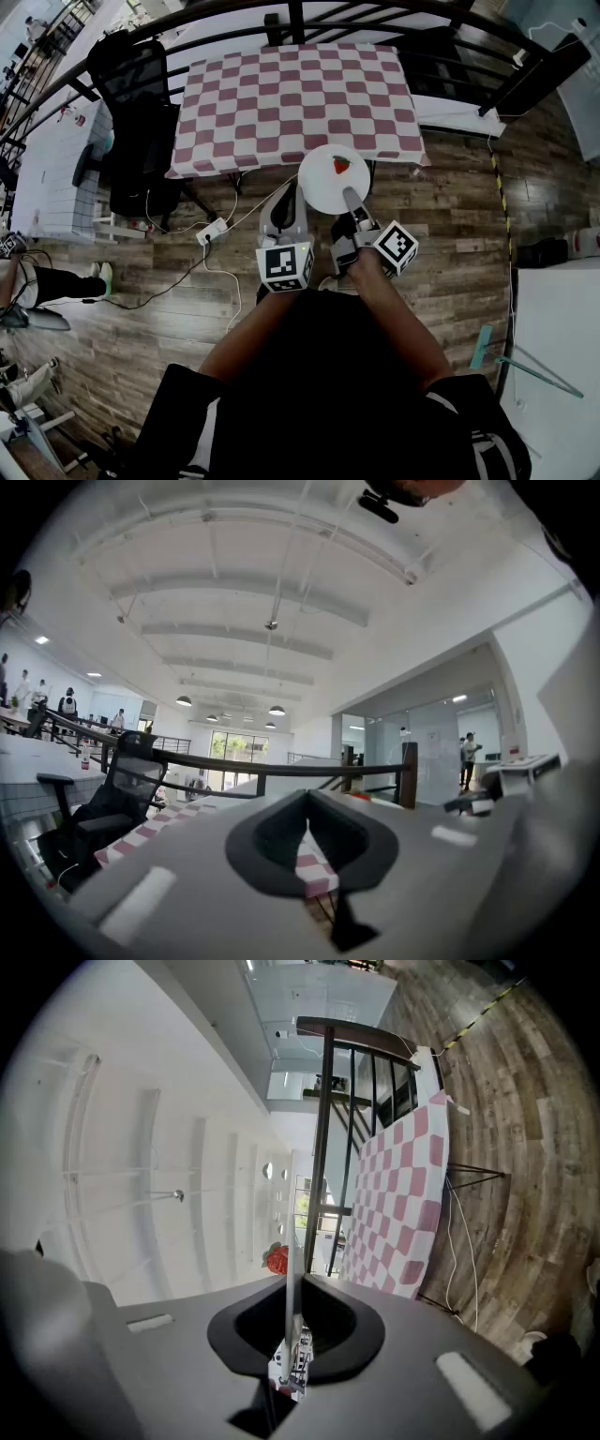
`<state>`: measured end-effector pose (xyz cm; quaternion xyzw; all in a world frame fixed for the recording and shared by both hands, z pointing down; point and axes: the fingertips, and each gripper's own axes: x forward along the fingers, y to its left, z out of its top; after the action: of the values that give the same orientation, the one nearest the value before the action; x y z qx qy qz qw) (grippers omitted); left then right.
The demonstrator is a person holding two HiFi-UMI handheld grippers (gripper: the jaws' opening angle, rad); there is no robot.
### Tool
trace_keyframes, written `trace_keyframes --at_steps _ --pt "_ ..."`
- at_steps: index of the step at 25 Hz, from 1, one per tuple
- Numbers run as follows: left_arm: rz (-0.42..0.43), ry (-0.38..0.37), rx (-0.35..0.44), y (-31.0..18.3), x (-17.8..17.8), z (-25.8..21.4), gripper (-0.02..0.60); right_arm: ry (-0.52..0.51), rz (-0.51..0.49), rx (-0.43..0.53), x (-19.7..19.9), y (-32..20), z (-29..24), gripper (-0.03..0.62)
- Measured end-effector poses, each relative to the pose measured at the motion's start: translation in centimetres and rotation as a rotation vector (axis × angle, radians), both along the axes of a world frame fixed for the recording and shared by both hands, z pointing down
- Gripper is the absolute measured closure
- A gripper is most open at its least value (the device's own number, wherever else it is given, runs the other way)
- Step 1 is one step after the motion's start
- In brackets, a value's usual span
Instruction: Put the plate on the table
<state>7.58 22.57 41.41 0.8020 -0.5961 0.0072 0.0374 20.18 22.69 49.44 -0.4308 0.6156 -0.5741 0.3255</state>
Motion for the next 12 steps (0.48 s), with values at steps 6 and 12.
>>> trace_keyframes --at_steps 6,12 --pt "-0.039 0.013 0.009 -0.5 -1.5 -0.2 0.572 -0.021 -0.013 0.046 -0.4 -0.1 -0.6 0.576" --pt "-0.066 0.006 -0.01 -1.4 -3.2 0.9 0.572 -0.012 -0.035 -0.008 -1.4 -1.4 1.2 0.576"
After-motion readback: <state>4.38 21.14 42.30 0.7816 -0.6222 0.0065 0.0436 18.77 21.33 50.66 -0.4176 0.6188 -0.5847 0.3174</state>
